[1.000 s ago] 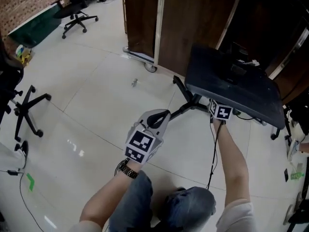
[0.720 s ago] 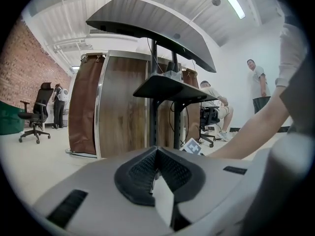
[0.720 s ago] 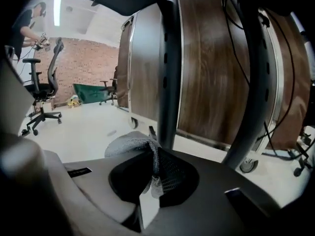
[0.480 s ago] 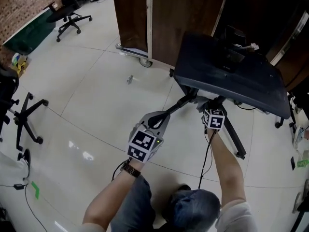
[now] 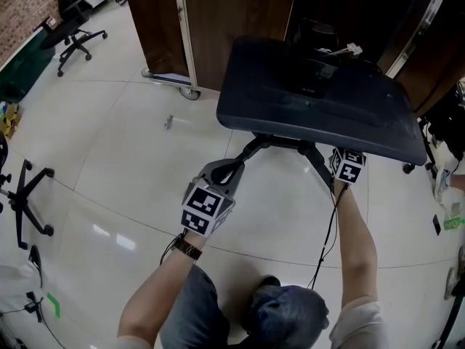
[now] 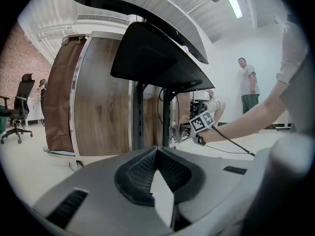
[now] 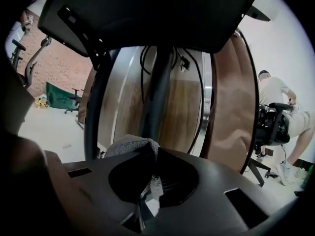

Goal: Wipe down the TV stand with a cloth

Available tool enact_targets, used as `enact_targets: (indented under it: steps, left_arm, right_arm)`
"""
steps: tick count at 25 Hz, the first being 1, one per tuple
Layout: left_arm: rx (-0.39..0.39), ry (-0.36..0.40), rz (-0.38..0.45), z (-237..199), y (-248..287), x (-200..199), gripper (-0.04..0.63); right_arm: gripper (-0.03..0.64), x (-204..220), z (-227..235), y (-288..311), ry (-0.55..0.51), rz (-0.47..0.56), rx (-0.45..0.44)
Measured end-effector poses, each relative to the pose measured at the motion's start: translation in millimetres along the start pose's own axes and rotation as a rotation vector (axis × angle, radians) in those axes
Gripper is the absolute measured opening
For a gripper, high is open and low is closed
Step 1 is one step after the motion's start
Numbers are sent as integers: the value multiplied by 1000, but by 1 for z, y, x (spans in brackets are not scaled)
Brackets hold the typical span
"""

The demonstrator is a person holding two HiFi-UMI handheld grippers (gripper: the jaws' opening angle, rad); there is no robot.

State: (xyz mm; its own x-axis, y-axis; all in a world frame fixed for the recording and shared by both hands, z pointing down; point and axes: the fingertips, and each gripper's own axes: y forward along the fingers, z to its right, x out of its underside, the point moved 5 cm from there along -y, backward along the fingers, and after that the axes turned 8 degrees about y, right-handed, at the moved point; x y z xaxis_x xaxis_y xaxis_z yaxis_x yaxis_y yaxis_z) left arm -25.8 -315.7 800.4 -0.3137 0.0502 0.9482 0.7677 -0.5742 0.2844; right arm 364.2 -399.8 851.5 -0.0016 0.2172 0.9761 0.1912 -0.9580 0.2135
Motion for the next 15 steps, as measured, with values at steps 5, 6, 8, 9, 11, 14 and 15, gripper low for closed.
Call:
enact_targets:
  steps: [5,6,8,9,11,14,15]
  left_arm:
    - [-12,-41,-25,-2,3,15,23]
    - [-15,-52,-28,-4,2,18,23]
    - [-19,-63,-32,-7,1,23,23]
    - [-19,-63,-34,-8,0,25,23]
    - [-18,-57,-36,-10,-2,29,23]
    - [-28,-45,-40,-17,-15,35,23]
    - [-38,-47,-42,-21,-20,37,23]
  right_arm:
    - [6,115,10,26,-48,-328,41]
    - [6,140,10,19,-39,-377,47]
    - [6,173,10,3,-4,-409,41]
    - [6,178,6,-6,13,-393,25]
    - [6,170,-16,-19,50,-320,-42]
    - [6,128,-84,-24,31,-192,-222]
    - [6,113,-110,-20,12,-163,-283]
